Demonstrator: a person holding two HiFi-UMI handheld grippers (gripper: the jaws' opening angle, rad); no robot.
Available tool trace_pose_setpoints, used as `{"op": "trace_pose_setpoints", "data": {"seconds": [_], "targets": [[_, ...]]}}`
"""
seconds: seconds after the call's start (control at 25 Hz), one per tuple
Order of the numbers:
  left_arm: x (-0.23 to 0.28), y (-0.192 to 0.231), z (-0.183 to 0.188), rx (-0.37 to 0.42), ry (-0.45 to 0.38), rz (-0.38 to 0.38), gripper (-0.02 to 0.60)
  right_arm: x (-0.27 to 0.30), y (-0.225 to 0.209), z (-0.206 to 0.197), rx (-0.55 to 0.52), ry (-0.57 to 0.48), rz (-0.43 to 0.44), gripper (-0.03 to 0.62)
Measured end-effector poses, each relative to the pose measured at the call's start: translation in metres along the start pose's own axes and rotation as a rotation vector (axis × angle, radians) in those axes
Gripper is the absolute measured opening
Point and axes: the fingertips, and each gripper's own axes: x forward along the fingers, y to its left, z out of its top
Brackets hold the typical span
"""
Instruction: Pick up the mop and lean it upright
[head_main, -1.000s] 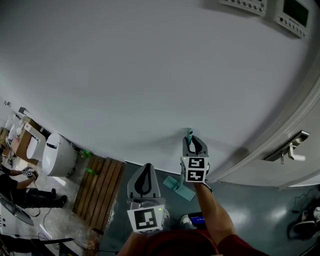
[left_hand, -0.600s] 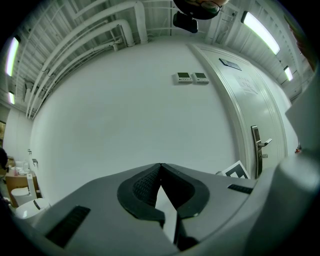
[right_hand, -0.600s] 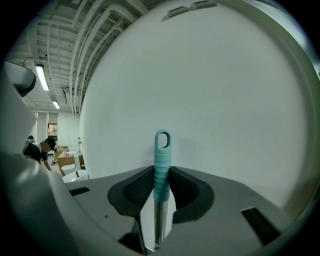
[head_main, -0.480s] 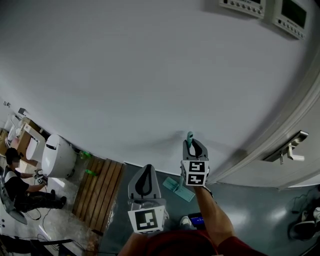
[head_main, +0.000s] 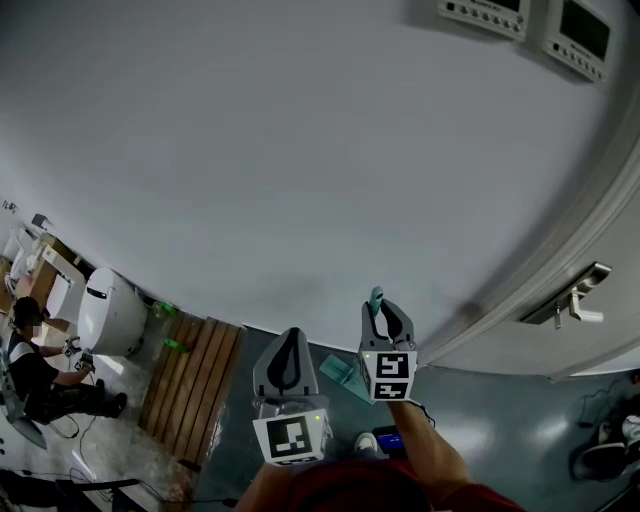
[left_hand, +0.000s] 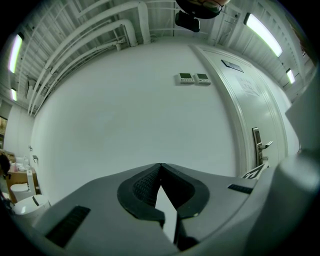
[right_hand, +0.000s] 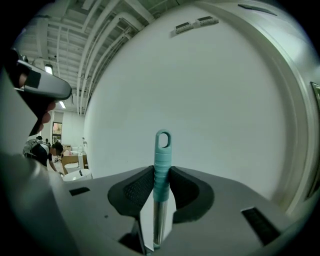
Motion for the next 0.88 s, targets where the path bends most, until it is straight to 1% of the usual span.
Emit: {"op": "trace_pose_setpoints", "data": {"seconds": [0.4, 0.64, 0.88], "targets": [[0.001, -0.001, -0.003, 0.005, -0.004, -0.003, 0.014, -0.046, 0.024, -0.005, -0.016, -0.021, 0.036, 0.110], [0.002, 0.000, -0.001, 0.000, -0.005, 0.002, 0.014, -0.053, 0.033, -0.005, -0.032, -0.025, 0.054, 0.110], [0.001, 0.001, 0.000, 0.013, -0.011, 0.002, 0.014, -0.053, 0.034, -0.005, -0.029, -0.016, 0.069, 0.109]]}}
